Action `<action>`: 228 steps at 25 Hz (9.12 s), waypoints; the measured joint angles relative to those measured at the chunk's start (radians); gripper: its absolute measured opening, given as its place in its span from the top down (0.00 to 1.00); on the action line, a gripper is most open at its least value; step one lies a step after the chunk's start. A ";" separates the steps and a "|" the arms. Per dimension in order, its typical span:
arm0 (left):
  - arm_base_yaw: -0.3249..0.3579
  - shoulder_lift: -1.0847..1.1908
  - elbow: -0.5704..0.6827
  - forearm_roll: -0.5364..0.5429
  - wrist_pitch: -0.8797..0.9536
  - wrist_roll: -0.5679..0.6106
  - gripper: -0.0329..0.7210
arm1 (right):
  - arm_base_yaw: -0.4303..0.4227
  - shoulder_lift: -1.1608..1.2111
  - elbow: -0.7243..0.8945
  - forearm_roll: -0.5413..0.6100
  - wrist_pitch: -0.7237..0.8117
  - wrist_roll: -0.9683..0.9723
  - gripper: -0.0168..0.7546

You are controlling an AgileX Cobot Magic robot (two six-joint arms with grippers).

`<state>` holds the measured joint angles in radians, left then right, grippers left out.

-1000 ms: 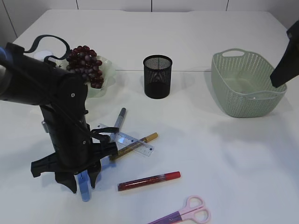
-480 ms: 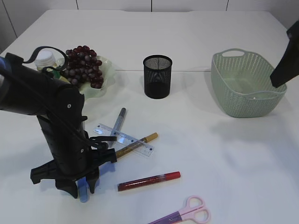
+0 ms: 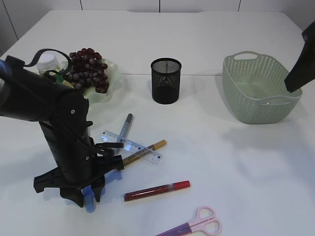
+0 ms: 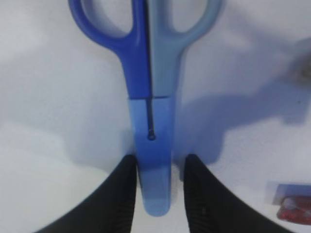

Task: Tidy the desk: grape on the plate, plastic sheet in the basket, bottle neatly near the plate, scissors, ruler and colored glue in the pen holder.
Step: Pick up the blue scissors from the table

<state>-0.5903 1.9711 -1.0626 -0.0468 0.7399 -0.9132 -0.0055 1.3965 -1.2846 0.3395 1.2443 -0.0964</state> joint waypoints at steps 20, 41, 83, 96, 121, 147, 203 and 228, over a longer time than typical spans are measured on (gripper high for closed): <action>0.000 0.000 0.000 0.011 0.006 0.088 0.77 | 0.000 0.000 0.000 0.000 0.000 -0.002 0.30; 0.000 0.000 0.000 0.146 0.085 0.324 0.77 | 0.000 0.000 0.000 0.000 0.000 -0.002 0.30; 0.000 -0.020 0.060 -0.015 -0.049 0.417 0.67 | 0.000 0.000 0.000 0.000 0.000 -0.002 0.30; 0.000 -0.020 0.062 -0.027 -0.043 0.417 0.78 | 0.000 0.000 0.000 0.002 0.000 -0.002 0.30; 0.000 -0.021 0.062 -0.040 0.041 0.419 0.80 | 0.000 0.000 0.000 0.005 0.000 -0.002 0.30; 0.000 -0.021 0.062 -0.012 0.056 0.443 0.80 | 0.000 0.000 0.000 0.005 0.000 -0.002 0.30; 0.000 -0.027 0.068 -0.029 0.091 0.460 0.77 | 0.000 0.000 0.000 0.005 0.000 0.000 0.30; 0.000 -0.067 0.079 -0.031 0.106 0.473 0.77 | 0.000 0.000 0.000 0.005 0.000 0.000 0.30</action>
<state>-0.5903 1.9042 -0.9840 -0.0779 0.8462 -0.4404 -0.0055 1.3965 -1.2846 0.3440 1.2443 -0.0964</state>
